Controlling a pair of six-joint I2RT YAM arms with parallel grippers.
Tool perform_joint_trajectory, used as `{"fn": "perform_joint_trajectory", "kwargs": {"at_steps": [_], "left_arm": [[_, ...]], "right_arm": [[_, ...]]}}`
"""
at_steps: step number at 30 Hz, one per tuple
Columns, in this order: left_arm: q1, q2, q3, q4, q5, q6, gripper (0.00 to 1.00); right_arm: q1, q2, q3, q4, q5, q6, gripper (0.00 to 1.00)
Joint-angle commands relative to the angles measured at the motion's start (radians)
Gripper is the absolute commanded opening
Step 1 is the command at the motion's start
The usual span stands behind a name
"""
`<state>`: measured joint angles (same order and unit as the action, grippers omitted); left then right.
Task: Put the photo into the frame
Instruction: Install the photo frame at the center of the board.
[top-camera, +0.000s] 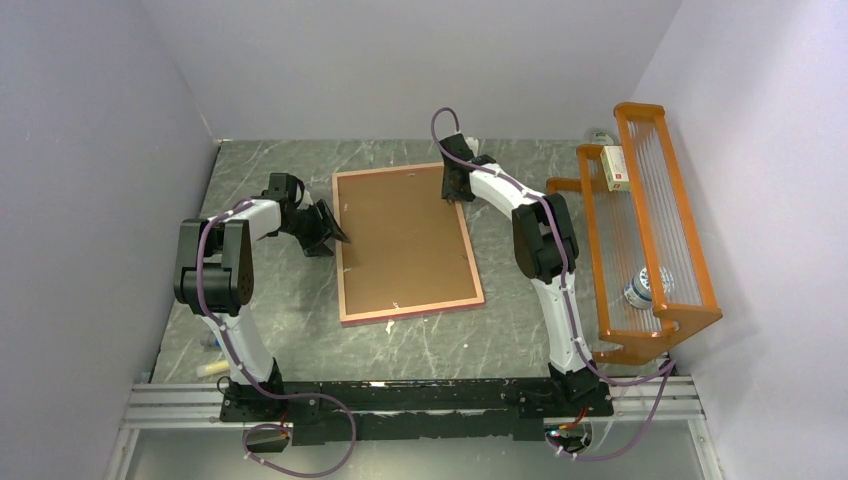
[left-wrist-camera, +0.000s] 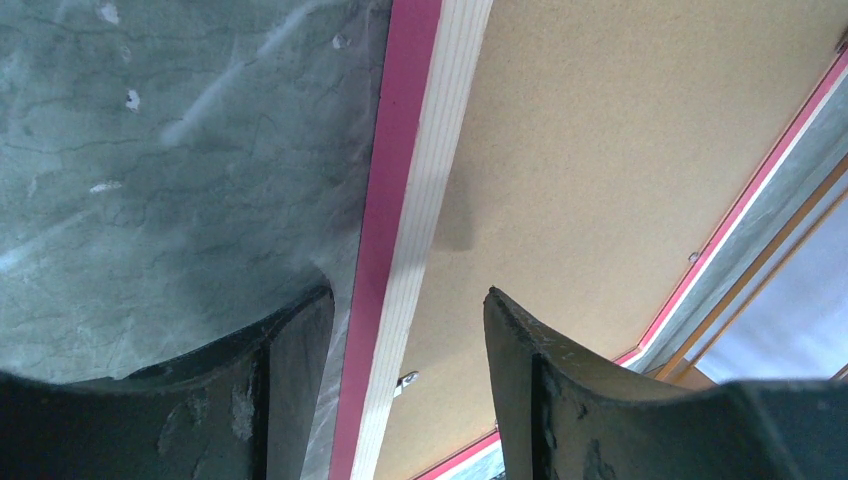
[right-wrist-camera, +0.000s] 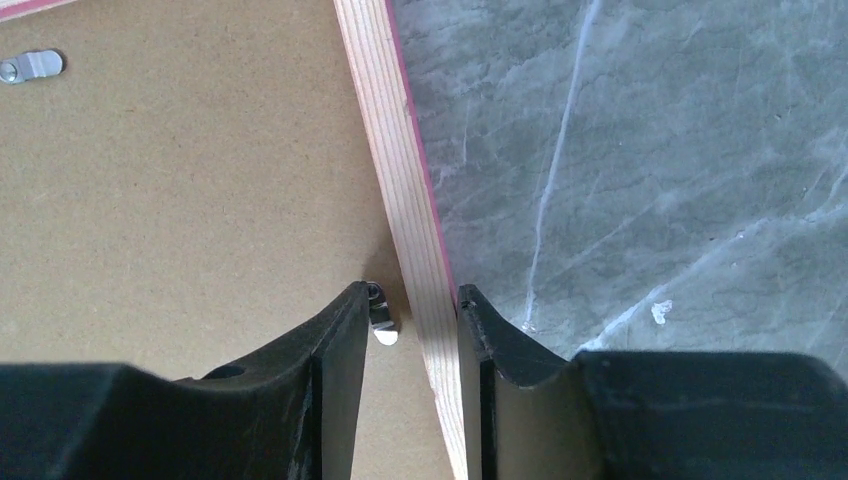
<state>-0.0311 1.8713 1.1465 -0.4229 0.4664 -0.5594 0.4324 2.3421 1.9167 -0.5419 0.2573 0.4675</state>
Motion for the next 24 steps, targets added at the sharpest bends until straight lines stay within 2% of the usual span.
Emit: {"fn": "perform_joint_trajectory", "kwargs": {"at_steps": [1,4,9,12,17,24], "left_arm": [[-0.001,0.013,-0.014,-0.017,-0.022,0.039,0.63],[0.0,0.014,-0.01,-0.022,-0.023,0.041,0.63],[-0.001,0.022,-0.009,-0.019,-0.016,0.037,0.63],[-0.001,0.021,-0.01,-0.019,-0.015,0.036,0.63],[0.0,0.02,-0.01,-0.022,-0.018,0.038,0.63],[0.0,0.019,-0.011,-0.02,-0.018,0.037,0.63]], "right_arm": [[0.006,0.011,0.01,-0.03,-0.037,-0.052,0.14],[0.009,0.001,0.005,-0.026,-0.053,-0.077,0.2],[0.009,-0.025,-0.004,-0.027,-0.094,-0.122,0.39],[0.009,-0.028,-0.013,-0.025,-0.111,-0.142,0.4],[0.009,-0.026,-0.014,-0.037,-0.109,-0.15,0.36],[0.008,-0.045,-0.035,-0.052,-0.152,-0.211,0.48]]}}
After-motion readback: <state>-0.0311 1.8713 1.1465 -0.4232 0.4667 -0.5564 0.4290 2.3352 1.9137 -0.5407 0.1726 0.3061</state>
